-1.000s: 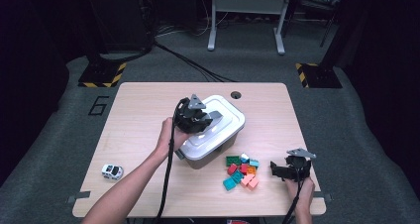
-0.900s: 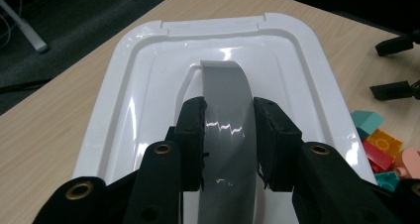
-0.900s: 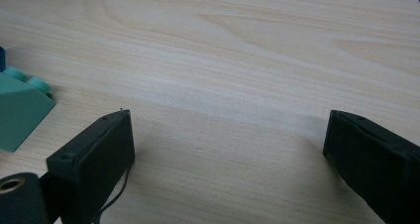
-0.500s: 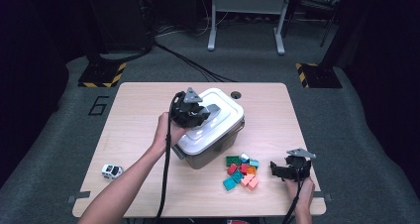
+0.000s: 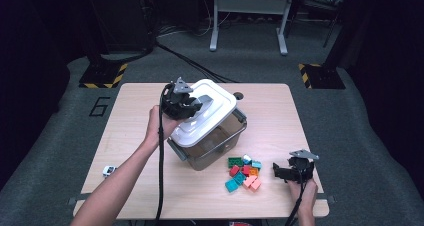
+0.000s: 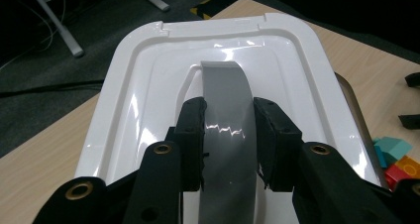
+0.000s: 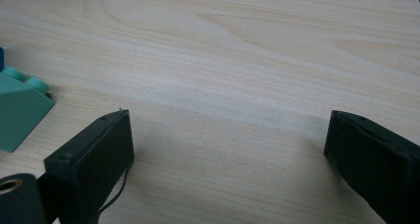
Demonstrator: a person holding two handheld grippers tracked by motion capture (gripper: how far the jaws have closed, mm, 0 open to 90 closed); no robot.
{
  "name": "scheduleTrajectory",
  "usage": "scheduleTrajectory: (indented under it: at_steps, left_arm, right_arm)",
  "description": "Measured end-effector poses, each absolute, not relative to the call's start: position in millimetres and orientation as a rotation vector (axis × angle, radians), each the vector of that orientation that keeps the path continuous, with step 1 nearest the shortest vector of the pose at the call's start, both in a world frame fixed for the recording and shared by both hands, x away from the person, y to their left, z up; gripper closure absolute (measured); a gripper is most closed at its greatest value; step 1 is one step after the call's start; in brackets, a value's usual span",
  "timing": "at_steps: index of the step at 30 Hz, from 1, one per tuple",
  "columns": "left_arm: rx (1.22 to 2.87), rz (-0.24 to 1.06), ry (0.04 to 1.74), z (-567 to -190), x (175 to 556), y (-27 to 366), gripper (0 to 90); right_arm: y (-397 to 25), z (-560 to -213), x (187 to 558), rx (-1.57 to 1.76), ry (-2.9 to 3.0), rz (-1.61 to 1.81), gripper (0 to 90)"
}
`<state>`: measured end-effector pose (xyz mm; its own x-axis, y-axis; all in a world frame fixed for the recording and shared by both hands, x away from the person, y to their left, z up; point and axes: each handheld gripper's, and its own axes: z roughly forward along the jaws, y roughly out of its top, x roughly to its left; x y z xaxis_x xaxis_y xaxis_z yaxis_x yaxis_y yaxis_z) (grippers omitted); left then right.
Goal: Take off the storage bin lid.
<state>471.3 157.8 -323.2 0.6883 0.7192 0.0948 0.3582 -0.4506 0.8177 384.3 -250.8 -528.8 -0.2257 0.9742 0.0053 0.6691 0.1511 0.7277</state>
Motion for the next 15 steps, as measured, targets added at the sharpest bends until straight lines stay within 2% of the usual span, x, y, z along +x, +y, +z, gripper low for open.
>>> scheduleTrajectory:
  at_steps: [15]
  left_arm:
    - [2.048,0.62,0.926,-314,487,195,66.4]
  right_arm:
    - [-251,-529,384,1.562,1.961,0.852,4.3]
